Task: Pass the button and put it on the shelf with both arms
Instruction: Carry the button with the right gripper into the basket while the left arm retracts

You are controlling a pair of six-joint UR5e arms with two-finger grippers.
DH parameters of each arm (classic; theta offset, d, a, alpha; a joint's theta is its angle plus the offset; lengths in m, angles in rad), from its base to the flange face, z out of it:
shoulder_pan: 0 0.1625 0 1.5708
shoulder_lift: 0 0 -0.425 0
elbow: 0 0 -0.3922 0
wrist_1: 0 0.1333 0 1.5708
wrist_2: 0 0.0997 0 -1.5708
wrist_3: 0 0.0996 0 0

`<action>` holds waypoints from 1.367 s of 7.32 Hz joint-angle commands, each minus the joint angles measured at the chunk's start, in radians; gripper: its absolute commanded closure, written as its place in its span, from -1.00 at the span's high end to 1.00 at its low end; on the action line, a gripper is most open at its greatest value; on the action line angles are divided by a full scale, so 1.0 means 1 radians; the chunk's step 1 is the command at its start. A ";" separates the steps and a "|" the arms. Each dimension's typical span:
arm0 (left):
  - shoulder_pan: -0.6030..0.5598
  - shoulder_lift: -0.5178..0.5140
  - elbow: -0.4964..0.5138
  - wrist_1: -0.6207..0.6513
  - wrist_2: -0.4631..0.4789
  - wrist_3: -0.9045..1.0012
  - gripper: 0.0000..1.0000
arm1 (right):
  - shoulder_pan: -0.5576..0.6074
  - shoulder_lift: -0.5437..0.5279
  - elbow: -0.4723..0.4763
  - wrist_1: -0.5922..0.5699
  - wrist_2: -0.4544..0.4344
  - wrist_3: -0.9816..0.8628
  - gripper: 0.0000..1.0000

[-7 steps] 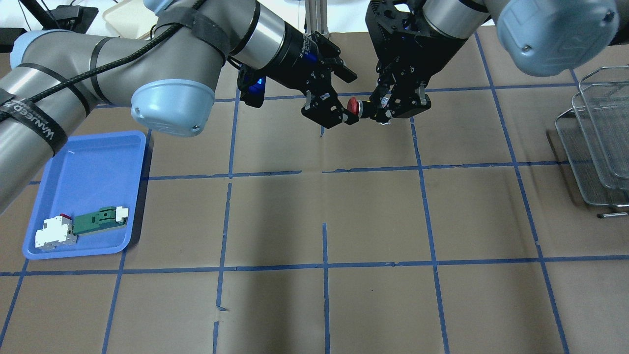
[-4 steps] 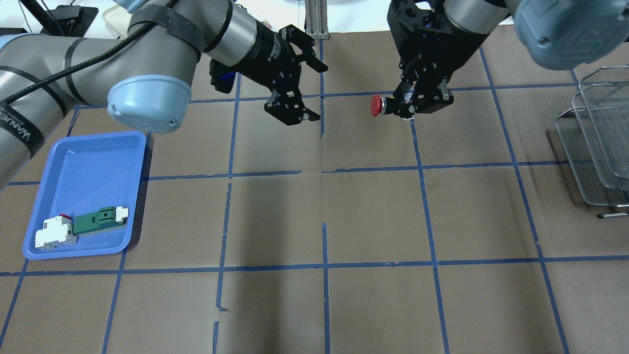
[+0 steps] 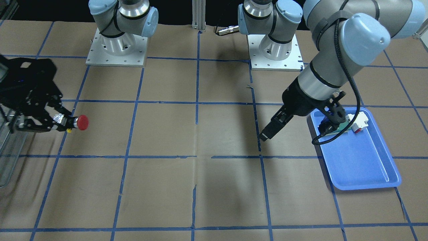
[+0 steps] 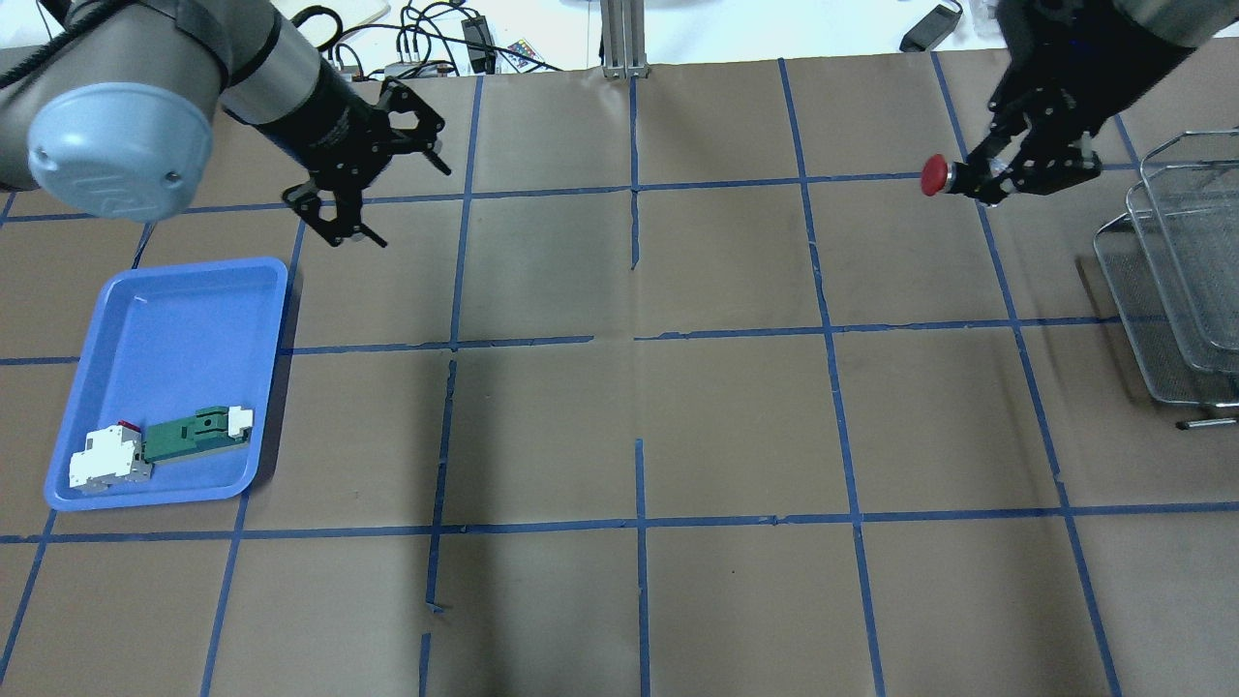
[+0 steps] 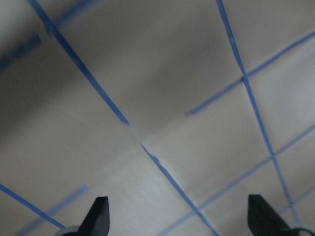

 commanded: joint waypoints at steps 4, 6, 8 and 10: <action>0.040 0.187 0.013 -0.242 0.148 0.509 1.00 | -0.355 0.164 -0.009 -0.215 -0.197 -0.357 -0.82; 0.040 0.231 -0.005 -0.256 0.146 0.521 1.00 | -0.355 0.154 -0.006 -0.215 -0.260 -0.357 -0.69; 0.040 0.236 -0.031 -0.266 0.154 0.597 1.00 | -0.349 0.154 0.000 -0.202 -0.263 -0.346 0.65; 0.040 0.260 -0.070 -0.260 0.152 0.661 1.00 | -0.343 0.102 0.000 -0.198 -0.246 -0.337 1.00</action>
